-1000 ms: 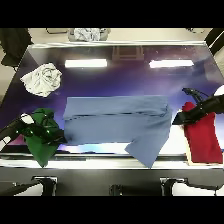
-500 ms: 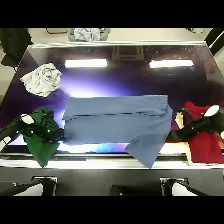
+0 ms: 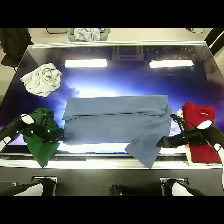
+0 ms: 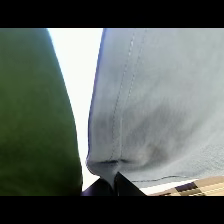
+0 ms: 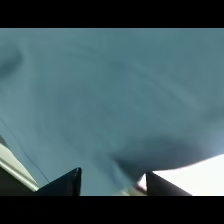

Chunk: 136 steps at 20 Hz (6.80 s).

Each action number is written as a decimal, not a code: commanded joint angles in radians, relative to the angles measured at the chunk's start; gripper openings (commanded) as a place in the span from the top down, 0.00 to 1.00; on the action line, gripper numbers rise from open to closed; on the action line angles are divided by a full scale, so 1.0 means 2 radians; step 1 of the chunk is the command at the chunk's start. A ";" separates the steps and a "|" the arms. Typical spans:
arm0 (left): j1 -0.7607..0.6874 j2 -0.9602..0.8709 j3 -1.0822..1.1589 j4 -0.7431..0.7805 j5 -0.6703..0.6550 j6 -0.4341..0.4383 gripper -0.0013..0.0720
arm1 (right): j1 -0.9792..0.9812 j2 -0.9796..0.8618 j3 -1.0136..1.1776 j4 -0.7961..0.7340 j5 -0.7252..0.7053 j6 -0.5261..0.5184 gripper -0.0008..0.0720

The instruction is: Fold the shirts.

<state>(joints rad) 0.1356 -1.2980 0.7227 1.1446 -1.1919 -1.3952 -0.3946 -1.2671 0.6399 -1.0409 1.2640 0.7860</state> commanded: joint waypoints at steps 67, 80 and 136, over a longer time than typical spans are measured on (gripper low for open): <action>-0.281 -0.305 0.586 -0.115 -0.007 -0.036 0.94 | 0.063 -0.229 0.542 0.105 0.171 0.116 0.94; -0.411 -0.447 0.587 -0.336 0.187 -0.071 0.94 | 0.062 -0.035 0.542 0.074 0.248 0.230 0.94; -0.202 -0.075 0.581 0.062 -0.045 -0.020 0.94 | 0.024 -0.169 0.497 0.150 0.067 0.166 0.94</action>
<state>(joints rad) -0.2676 -1.4330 1.8851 1.2682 -1.2823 -1.4387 -0.2363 -1.6718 1.5204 -0.6689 1.3231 1.0477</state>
